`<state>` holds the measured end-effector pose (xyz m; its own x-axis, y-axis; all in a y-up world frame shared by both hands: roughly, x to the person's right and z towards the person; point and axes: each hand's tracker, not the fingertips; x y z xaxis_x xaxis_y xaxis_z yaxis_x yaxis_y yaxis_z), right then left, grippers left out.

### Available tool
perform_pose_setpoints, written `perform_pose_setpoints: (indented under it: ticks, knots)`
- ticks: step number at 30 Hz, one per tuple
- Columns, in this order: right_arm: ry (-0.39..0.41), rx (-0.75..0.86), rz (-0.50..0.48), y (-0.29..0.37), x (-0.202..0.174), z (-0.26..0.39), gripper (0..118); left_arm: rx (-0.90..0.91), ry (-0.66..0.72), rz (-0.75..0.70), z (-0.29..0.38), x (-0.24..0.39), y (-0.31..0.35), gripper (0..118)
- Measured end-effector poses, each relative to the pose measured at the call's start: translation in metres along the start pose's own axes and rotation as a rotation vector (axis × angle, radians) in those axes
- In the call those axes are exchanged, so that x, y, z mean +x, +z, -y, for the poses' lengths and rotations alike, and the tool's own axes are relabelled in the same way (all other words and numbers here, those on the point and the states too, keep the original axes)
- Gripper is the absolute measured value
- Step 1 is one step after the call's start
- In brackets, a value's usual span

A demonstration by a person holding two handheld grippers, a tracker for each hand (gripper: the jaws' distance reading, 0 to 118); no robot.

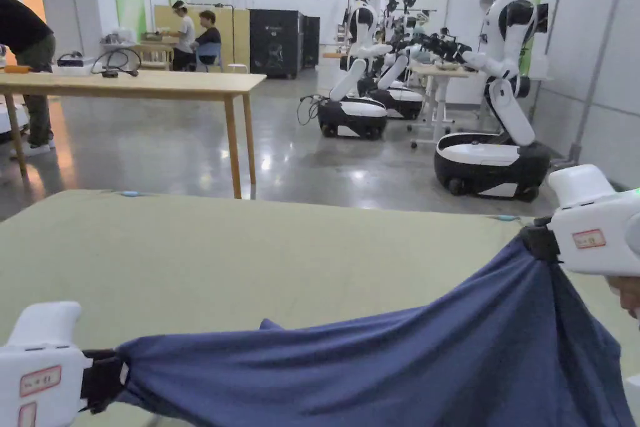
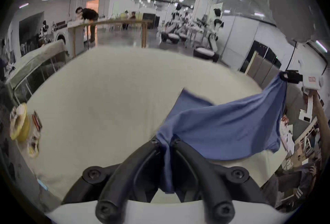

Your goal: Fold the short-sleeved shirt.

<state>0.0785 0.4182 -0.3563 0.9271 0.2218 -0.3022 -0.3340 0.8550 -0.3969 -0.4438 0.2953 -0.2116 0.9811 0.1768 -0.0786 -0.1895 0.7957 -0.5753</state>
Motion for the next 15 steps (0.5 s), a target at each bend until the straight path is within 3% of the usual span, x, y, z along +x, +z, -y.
perform_pose_setpoints:
  ticks: [5,8,11,15]
  knots:
    - [-0.08,0.15,0.1,0.085,0.042,-0.031,1,0.142,-0.052,-0.023,-0.081,0.032,0.032,5]
    - [-0.131,0.199,0.101,0.123,0.065,-0.042,1,0.233,-0.036,0.027,-0.12,0.05,0.057,5]
    - [-0.142,0.231,0.135,0.145,0.075,-0.05,1,0.261,-0.086,0.014,-0.154,0.072,0.073,5]
    - [-0.244,0.282,0.124,0.152,0.089,-0.056,1,0.269,-0.125,-0.036,-0.192,0.09,0.074,5]
